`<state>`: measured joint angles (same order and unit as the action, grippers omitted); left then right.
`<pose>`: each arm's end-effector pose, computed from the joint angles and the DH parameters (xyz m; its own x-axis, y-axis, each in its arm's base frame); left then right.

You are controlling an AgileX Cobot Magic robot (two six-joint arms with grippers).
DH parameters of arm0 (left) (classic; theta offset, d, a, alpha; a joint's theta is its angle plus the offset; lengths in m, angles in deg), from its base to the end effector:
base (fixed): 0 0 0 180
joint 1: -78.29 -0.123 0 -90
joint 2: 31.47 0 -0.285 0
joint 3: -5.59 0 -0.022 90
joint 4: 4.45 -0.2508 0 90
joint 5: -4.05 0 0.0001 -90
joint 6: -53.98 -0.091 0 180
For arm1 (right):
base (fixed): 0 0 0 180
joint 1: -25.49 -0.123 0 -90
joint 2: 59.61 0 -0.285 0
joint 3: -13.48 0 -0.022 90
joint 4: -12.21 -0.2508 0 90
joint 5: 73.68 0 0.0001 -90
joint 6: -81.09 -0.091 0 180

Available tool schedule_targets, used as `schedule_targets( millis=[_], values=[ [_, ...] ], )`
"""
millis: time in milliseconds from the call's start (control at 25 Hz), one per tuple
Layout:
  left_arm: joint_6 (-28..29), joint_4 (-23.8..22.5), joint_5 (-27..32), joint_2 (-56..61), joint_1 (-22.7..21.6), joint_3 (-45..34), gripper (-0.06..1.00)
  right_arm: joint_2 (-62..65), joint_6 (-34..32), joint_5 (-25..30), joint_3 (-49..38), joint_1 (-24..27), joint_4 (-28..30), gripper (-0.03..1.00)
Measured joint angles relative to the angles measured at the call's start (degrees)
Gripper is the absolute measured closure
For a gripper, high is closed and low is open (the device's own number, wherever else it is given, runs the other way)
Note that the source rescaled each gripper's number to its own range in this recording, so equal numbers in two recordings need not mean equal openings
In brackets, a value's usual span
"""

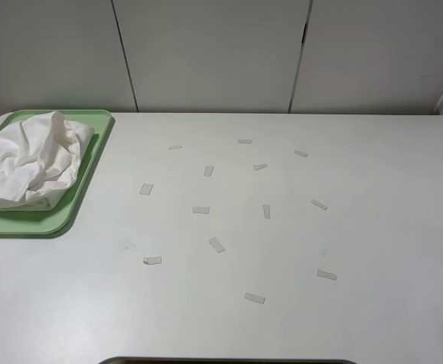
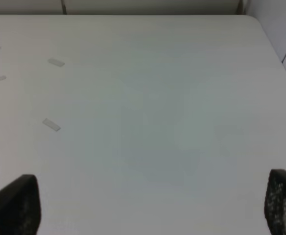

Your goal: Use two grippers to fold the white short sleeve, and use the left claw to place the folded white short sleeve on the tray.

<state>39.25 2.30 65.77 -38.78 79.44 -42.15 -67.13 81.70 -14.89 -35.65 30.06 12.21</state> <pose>-0.0090 -0.0092 0.2803 -0.4162 0.2070 -0.8854 0.1996 0.9708 0.1332 -0.0030 0.0002 0.2774 -0.4290 0.0236 -0.9030 0.0751 0.9971 -0.0096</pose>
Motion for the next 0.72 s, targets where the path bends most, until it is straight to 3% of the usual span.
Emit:
schedule_targets(
  millis=[720],
  values=[
    [0.0, 0.0, 0.0, 0.0, 0.0, 0.0, -0.06, 0.0, 0.0, 0.0, 0.0, 0.0, 0.0, -0.03]
  ],
)
